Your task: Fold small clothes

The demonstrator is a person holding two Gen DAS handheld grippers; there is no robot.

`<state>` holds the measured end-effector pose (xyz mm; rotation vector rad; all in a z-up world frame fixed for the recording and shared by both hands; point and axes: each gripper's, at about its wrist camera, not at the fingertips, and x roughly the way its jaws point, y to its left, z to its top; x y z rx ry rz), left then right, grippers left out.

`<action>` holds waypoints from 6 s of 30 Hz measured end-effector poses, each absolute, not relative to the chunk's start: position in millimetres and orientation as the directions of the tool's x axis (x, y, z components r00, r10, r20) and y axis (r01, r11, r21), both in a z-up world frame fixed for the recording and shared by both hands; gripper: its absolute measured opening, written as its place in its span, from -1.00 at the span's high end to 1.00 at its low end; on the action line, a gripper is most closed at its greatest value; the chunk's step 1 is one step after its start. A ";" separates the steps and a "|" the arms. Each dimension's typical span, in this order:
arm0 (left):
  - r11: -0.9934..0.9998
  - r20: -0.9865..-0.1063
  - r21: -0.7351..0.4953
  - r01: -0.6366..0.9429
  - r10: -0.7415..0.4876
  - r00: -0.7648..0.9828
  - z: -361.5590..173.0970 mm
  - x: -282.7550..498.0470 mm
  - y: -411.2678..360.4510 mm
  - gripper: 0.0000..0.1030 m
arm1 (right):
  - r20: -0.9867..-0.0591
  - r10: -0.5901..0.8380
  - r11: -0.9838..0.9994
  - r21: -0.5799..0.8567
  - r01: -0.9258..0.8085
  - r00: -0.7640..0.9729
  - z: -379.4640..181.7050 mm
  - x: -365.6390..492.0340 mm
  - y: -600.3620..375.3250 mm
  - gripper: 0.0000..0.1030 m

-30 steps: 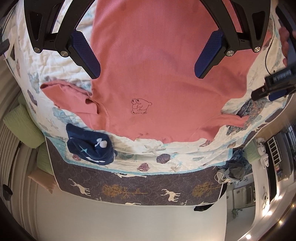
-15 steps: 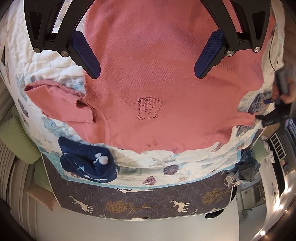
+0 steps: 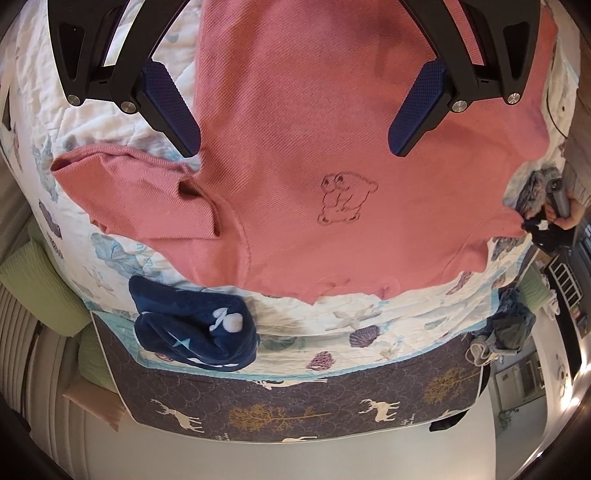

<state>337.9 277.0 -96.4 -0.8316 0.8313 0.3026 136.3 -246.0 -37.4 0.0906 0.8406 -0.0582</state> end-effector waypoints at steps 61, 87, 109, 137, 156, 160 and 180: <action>0.808 -0.586 -0.076 0.584 -0.511 0.630 -24.2 189.1 -26.4 -0.12 | -0.730 0.127 0.971 0.229 0.065 0.672 -25.5 166.6 -257.5 -1.00; 0.632 -0.676 -0.246 0.734 -0.655 0.337 -57.2 158.6 -67.6 -0.20 | -0.801 0.178 0.983 0.167 -0.072 0.572 -12.2 189.8 -219.6 -0.26; 0.958 -0.708 -0.188 0.217 -0.285 0.645 -51.5 177.8 88.3 -0.24 | -0.841 0.053 0.917 -0.173 -0.359 0.539 -62.5 220.1 -84.7 0.83; 0.989 -0.797 -0.009 0.148 -0.097 0.597 -88.1 235.5 66.6 -0.24 | -0.743 0.372 0.828 0.537 0.162 0.557 -70.6 198.2 -323.0 -0.36; 0.990 -0.777 0.114 0.089 0.033 0.629 -84.8 210.0 66.6 0.74 | -0.724 0.303 0.864 0.483 0.142 0.620 -55.2 223.2 -351.8 0.87; 0.995 -0.783 0.050 0.083 -0.013 0.622 -76.6 205.2 75.9 0.74 | -0.754 0.338 0.850 0.502 0.162 0.563 -84.0 214.9 -351.7 0.81; 0.991 -0.814 -0.006 0.133 -0.082 0.575 -77.0 264.2 -2.0 0.69 | -0.783 -0.044 0.999 -0.017 0.050 0.621 -55.5 153.0 -338.6 0.10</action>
